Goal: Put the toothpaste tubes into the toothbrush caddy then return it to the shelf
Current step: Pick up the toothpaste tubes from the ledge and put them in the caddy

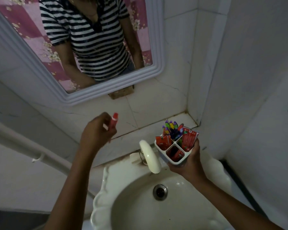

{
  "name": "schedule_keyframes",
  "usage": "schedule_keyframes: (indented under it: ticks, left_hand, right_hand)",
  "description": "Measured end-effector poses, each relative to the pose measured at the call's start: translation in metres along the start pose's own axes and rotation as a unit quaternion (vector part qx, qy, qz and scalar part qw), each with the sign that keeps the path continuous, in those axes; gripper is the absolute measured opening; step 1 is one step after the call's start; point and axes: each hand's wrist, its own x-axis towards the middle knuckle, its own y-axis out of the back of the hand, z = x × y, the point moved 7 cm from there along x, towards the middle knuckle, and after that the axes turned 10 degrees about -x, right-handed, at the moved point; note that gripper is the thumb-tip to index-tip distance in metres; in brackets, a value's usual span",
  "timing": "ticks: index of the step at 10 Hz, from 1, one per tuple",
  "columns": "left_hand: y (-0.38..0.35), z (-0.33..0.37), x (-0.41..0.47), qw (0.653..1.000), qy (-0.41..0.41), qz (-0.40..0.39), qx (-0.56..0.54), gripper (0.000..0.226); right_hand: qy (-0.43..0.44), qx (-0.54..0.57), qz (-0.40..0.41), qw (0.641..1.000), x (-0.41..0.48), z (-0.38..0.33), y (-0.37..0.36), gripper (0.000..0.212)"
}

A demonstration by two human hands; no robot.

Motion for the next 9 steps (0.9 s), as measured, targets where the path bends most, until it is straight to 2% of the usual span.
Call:
schedule_keyframes:
  ticks: [1,2,3,4,5,6,7,8,9]
  left_hand:
    - [0.009,0.055,0.003,0.981,-0.020,-0.008,-0.193,0.034]
    - [-0.020,0.099,-0.002,0.945,-0.001,-0.091,-0.313,0.024]
    - [-0.070,0.126,-0.017,0.961,-0.014,-0.171,-0.218,0.022]
    - [-0.113,0.134,-0.029,0.975,-0.060,-0.208,-0.050,0.025]
    - [-0.142,0.132,-0.036,0.964,-0.086,-0.243,0.067,0.030]
    - [-0.144,0.125,-0.035,0.965,-0.074,-0.244,0.055,0.028]
    - [-0.120,0.113,-0.027,0.980,-0.041,-0.196,-0.009,0.030]
    - [-0.084,0.099,-0.022,0.993,-0.009,-0.102,-0.063,0.038]
    - [-0.058,0.090,-0.019,0.990,0.034,-0.066,-0.123,0.054]
  right_hand:
    - [0.005,0.014,-0.004,1.000,0.000,0.006,-0.003,0.163]
    - [0.011,-0.013,0.027,1.000,-0.004,0.007,0.000,0.158]
    - [0.044,-0.052,0.011,0.998,0.004,-0.005,-0.001,0.111]
    - [0.031,-0.041,0.022,0.998,0.004,-0.010,0.002,0.114]
    - [0.038,0.028,0.032,0.998,0.002,0.002,-0.004,0.143]
    - [-0.014,0.084,0.022,0.996,-0.003,-0.013,0.008,0.136]
    - [-0.009,0.117,0.028,0.993,-0.002,-0.021,0.016,0.132]
    - [0.018,0.107,0.036,0.993,0.005,-0.035,0.029,0.142]
    - [0.065,0.120,0.056,0.989,0.021,-0.067,0.050,0.143]
